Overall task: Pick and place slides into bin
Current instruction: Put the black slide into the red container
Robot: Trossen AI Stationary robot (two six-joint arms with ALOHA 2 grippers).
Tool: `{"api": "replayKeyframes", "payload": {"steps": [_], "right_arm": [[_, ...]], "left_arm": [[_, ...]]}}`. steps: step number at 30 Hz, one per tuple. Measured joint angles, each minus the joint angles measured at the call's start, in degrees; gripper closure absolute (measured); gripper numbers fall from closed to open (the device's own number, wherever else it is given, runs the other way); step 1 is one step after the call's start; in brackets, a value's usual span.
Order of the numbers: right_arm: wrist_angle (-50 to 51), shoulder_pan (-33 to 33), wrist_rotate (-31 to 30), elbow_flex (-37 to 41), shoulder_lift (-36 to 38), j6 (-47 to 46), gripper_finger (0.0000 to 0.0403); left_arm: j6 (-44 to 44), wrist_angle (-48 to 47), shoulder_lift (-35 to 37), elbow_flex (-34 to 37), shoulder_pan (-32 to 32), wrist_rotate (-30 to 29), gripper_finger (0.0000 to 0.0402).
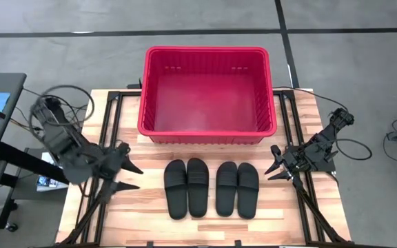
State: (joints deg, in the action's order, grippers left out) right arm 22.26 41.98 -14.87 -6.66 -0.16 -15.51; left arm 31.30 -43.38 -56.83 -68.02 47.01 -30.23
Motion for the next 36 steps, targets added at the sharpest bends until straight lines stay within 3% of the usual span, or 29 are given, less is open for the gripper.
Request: {"api": "replayKeyframes", "payload": {"steps": [7, 22, 31, 36], "right_arm": [[0.0, 0.0, 0.0, 0.0, 0.0, 0.0, 0.03], [0.0, 0.02, 0.0, 0.0, 0.0, 0.0, 0.03], [0.0, 0.0, 0.0, -0.01, 0.0, 0.0, 0.03], [0.0, 0.02, 0.0, 0.0, 0.02, 0.0, 0.03]], "left_arm": [[-0.65, 0.26, -7.77, -0.72, -0.58, -6.1, 0.0178], [-0.73, 5.76, -27.22, -0.73, -2.59, 3.91, 0.0178], [2.88, 14.76, -37.35, -0.73, -6.15, 17.56, 0.0178], [7.13, 16.77, -41.32, -0.73, -7.89, 22.12, 0.0178]]}}
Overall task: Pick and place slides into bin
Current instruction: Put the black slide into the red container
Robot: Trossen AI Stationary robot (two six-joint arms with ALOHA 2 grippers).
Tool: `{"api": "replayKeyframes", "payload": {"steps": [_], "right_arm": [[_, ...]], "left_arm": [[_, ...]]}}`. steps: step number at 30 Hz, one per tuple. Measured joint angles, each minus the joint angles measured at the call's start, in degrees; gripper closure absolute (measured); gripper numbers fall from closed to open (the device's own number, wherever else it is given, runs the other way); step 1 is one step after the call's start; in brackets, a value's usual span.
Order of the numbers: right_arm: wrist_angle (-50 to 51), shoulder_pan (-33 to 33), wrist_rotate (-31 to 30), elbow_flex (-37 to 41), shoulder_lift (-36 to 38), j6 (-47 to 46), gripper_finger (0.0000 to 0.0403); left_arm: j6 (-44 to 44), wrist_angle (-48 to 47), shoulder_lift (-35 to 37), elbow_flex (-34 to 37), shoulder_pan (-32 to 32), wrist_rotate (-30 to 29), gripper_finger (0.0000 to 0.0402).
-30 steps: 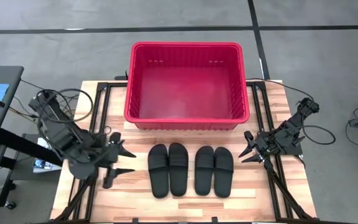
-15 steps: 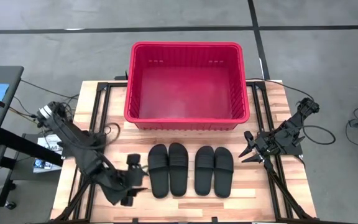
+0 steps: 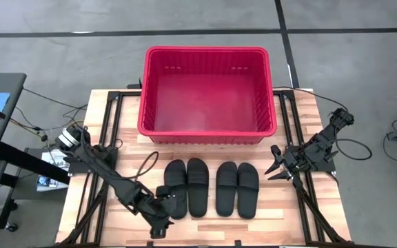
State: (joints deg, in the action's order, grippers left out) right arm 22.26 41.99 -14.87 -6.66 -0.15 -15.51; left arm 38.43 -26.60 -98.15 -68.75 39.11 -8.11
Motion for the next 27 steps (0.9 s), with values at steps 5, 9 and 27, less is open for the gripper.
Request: {"api": "replayKeyframes", "payload": {"steps": [5, 9, 27], "right_arm": [[0.0, -0.02, 0.0, 0.0, -0.02, 0.0, 0.03], [0.0, -0.01, 0.0, 0.0, -0.02, 0.0, 0.03], [-0.31, -0.01, -0.07, 0.04, -0.22, 0.0, 0.03]], "left_arm": [[1.56, 3.21, -2.83, 0.0, -0.61, 2.87, 0.0178], [2.19, 3.79, -3.35, 0.0, -0.63, 1.61, 0.0178], [0.67, -0.19, -13.57, -2.39, -0.77, 1.36, 0.0178]]}}
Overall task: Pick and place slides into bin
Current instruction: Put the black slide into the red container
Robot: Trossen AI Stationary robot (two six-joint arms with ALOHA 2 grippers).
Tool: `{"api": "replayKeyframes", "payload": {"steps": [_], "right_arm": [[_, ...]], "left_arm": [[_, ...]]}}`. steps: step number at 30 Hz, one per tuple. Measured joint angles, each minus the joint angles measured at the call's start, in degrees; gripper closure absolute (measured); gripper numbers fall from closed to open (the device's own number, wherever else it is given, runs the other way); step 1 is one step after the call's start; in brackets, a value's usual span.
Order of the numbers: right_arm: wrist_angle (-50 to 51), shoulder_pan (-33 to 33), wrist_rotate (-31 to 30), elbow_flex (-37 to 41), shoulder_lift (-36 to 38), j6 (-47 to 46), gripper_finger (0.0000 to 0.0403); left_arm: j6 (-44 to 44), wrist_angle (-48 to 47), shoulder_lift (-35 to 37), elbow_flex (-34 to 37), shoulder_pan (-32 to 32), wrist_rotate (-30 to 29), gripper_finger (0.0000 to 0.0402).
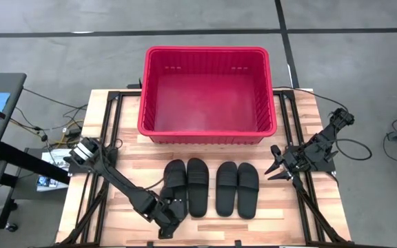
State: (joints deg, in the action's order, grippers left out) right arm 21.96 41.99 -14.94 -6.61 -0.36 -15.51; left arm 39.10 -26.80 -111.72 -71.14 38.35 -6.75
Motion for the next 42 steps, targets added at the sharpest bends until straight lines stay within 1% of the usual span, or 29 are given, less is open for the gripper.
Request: {"api": "replayKeyframes", "payload": {"steps": [4, 6, 8, 12, 14, 17, 19, 23, 24, 27, 31, 39, 42], "right_arm": [[-0.02, -0.01, 0.02, 0.0, 0.05, 0.0, 0.03], [-0.07, -0.01, 0.0, 0.0, 0.07, 0.0, 0.03], [-0.02, -0.01, -0.01, 0.0, 0.05, 0.0, 0.03], [-0.07, -0.01, 0.0, 0.0, 0.07, 0.0, 0.03], [-0.04, -0.01, -0.02, 0.0, 0.07, 0.0, 0.03], [-0.07, 0.0, -0.02, 0.0, 0.07, 0.0, 0.03], [-0.06, -0.01, -0.02, 0.0, 0.07, 0.0, 0.03], [-0.04, -0.01, -0.02, -0.02, 0.07, 0.0, 0.03], [-0.06, -0.01, -0.03, -0.02, 0.07, 0.0, 0.03], [-0.07, -0.01, -0.03, -0.02, 0.07, 0.0, 0.03], [-0.07, -0.01, -0.03, -0.02, 0.07, 0.0, 0.03], [-0.02, -0.01, -0.09, -0.02, 0.05, 0.0, 0.03], [-0.01, -0.01, -0.09, -0.02, 0.05, 0.0, 0.03]], "left_arm": [[-1.22, -3.69, -3.18, -3.18, 0.19, -1.65, 0.0178], [-0.67, -7.06, -4.52, -5.12, 0.39, -3.79, 0.0178], [0.45, -9.57, -5.7, -6.6, 0.44, -4.47, 0.0178], [0.73, -9.92, -5.95, -6.78, 0.52, -5.83, 0.0181], [1.21, -9.87, -5.99, -6.75, 0.52, -6.74, 0.0193], [1.76, -10.21, -6.05, -7.03, 0.44, -6.35, 0.0234], [1.83, -10.02, -6.03, -7.03, 0.44, -5.59, 0.0276], [3.14, -9.63, -6.03, -7.03, 0.46, -3.18, 0.0373], [3.65, -9.63, -6.03, -7.03, 0.46, -2.65, 0.0384], [4.04, -9.4, -6.03, -7.04, 0.91, -2.08, 0.0388], [4.45, -10.93, -6.3, -9.44, 0.92, 0.21, 0.0396], [5.34, -20.53, -6.91, -19.59, 2.07, 2.8, 0.0401], [5.83, -24.63, -6.91, -23.23, 2.89, 2.62, 0.0401]]}}
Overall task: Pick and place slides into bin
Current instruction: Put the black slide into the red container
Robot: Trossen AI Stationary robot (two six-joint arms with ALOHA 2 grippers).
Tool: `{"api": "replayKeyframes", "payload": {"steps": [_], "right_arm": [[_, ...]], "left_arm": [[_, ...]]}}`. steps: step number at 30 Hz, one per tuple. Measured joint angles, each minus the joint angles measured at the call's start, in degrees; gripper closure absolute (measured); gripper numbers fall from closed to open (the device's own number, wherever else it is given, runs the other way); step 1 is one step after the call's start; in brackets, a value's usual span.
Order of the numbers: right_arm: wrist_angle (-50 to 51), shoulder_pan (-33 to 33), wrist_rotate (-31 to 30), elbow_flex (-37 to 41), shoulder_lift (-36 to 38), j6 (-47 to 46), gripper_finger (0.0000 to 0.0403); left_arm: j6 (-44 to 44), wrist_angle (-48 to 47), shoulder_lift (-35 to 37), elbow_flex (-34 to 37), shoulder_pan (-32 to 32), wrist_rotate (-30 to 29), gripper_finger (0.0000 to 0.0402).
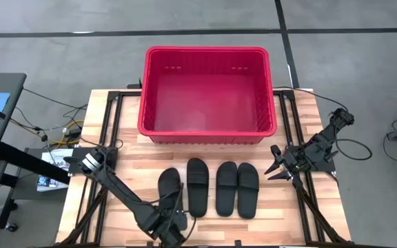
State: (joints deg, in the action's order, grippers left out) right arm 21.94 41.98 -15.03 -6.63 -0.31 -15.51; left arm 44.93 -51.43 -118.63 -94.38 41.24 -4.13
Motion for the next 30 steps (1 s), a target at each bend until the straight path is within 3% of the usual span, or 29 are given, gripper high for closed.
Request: {"api": "replayKeyframes", "payload": {"steps": [16, 22, 28, 30], "right_arm": [[-0.03, 0.0, 0.01, 0.0, 0.01, 0.0, 0.03], [-0.03, 0.0, 0.02, 0.0, 0.01, 0.0, 0.03], [-0.05, 0.0, 0.02, -0.01, 0.0, 0.0, 0.03], [-0.03, 0.0, 0.02, 0.0, 0.01, 0.0, 0.03]], "left_arm": [[6.86, -11.05, 0.17, -19.48, 5.07, -1.17, 0.0401], [5.66, -15.11, 0.25, -28.43, 5.7, -6.76, 0.0401], [5.18, -26.04, 0.31, -39.57, 5.72, -14.58, 0.0401], [4.85, -27.76, 1.56, -40.37, 5.7, -16.69, 0.0401]]}}
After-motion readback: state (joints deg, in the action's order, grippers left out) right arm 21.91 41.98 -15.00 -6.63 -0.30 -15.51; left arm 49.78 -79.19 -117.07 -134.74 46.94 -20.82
